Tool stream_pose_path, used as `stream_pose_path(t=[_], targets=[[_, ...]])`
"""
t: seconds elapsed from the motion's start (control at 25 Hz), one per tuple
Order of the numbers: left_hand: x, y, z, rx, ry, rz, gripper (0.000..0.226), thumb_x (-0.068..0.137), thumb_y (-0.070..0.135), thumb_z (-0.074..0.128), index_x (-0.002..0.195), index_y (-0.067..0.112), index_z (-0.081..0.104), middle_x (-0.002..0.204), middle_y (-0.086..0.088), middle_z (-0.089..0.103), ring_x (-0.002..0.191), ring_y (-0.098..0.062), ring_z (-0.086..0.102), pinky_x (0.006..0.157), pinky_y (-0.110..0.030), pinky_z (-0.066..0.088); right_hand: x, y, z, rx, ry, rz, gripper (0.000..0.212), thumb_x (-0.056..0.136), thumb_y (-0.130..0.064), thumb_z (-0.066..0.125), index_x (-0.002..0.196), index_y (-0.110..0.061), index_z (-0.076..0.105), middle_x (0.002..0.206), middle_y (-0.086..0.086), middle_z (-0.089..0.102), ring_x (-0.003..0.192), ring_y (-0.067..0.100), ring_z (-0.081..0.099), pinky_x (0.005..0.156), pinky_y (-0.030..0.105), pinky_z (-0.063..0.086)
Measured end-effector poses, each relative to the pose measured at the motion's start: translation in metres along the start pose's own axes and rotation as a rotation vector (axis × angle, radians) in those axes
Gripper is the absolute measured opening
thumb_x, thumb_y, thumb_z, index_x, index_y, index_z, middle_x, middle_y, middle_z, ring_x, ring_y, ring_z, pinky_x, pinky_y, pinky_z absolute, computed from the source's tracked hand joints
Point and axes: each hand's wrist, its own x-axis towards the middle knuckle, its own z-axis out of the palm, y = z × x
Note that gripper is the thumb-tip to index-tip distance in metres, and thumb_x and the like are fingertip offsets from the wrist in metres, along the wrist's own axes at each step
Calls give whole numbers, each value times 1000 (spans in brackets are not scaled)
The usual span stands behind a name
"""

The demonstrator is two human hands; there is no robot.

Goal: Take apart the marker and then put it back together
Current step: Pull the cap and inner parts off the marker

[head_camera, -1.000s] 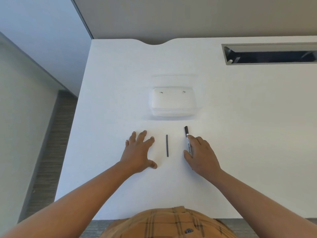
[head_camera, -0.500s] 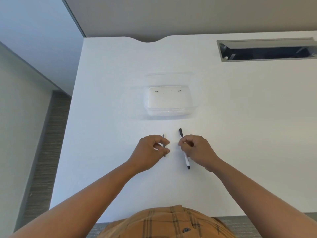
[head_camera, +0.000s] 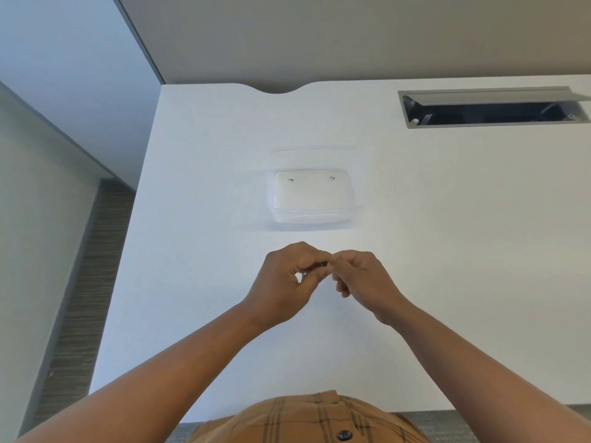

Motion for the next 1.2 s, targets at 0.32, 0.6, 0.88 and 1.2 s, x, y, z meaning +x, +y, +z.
stream_pose_path(t=[0.32, 0.6, 0.88, 1.2], targets=[[2, -8, -4, -235, 49, -355, 23, 96, 3, 63, 102, 22, 76, 95, 9, 78, 89, -8, 74, 83, -19, 56, -3, 2, 10, -226, -46, -311, 14, 98, -29, 61, 96, -36, 72, 82, -15, 67, 73, 6, 59, 66, 23, 45], [-1, -15, -11, -101, -14, -337, 22, 99, 3, 57, 111, 11, 74, 89, 9, 72, 79, 6, 68, 76, -7, 50, -4, 2, 6, -363, -110, -383, 22, 103, -46, 47, 94, -47, 67, 68, -5, 58, 60, 9, 45, 60, 31, 41], [-2, -21, -18, 75, -168, -285, 26, 102, 8, 50, 116, 13, 71, 89, 10, 70, 83, 1, 65, 79, -17, 54, 0, 0, 4, -666, -40, -425, 29, 103, -43, 44, 85, -28, 61, 67, -5, 53, 67, 15, 50, 61, 36, 43], [-1, -11, -26, 228, -344, -229, 26, 103, 17, 43, 108, 21, 69, 90, 5, 70, 88, -14, 66, 82, -39, 55, -5, -5, 4, -759, -57, -394, 33, 102, -48, 39, 94, -25, 62, 73, 0, 62, 64, 15, 52, 59, 33, 43]])
